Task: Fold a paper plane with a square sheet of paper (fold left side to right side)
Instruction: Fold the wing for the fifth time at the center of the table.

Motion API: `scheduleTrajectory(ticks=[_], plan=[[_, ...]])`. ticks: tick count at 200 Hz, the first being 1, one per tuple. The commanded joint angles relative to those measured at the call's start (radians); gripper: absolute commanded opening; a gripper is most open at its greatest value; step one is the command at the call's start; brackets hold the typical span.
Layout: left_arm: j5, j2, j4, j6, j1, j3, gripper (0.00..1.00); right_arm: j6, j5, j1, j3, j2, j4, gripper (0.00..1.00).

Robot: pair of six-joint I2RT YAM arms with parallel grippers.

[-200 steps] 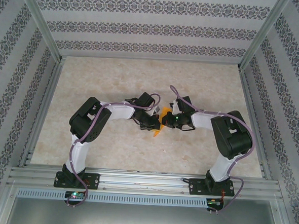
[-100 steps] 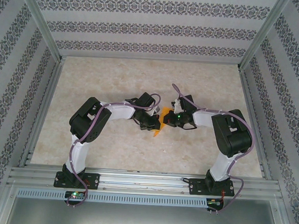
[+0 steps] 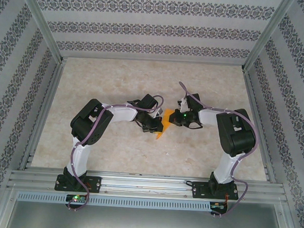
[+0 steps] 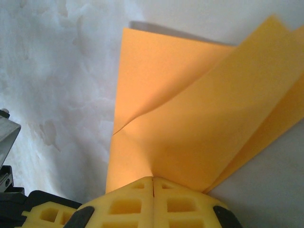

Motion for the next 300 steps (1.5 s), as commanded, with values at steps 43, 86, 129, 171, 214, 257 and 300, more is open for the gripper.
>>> scheduleTrajectory(ticks=[43,86,129,171,214,257,300], plan=[[-0.131,0.075,-0.199,0.020,-0.014,-0.055,0.00,-0.043,0.099,-0.065,0.051,0.055,0.001,0.00],[-0.132,0.076,-0.201,0.020,-0.014,-0.054,0.00,-0.042,0.090,-0.088,0.075,0.065,-0.001,0.00],[-0.132,0.076,-0.202,0.022,-0.014,-0.052,0.00,-0.045,0.079,-0.121,0.105,0.087,-0.008,0.00],[-0.132,0.076,-0.203,0.022,-0.014,-0.051,0.00,-0.053,0.075,-0.146,0.147,0.110,-0.029,0.00],[-0.131,0.075,-0.203,0.020,-0.014,-0.053,0.00,-0.037,0.068,-0.157,0.185,0.138,-0.032,0.00],[-0.131,0.074,-0.202,0.020,-0.014,-0.053,0.00,-0.005,0.038,-0.180,0.203,0.155,-0.021,0.00],[-0.130,0.074,-0.195,0.018,-0.014,-0.053,0.00,0.024,0.006,-0.221,0.212,0.139,-0.011,0.00]])
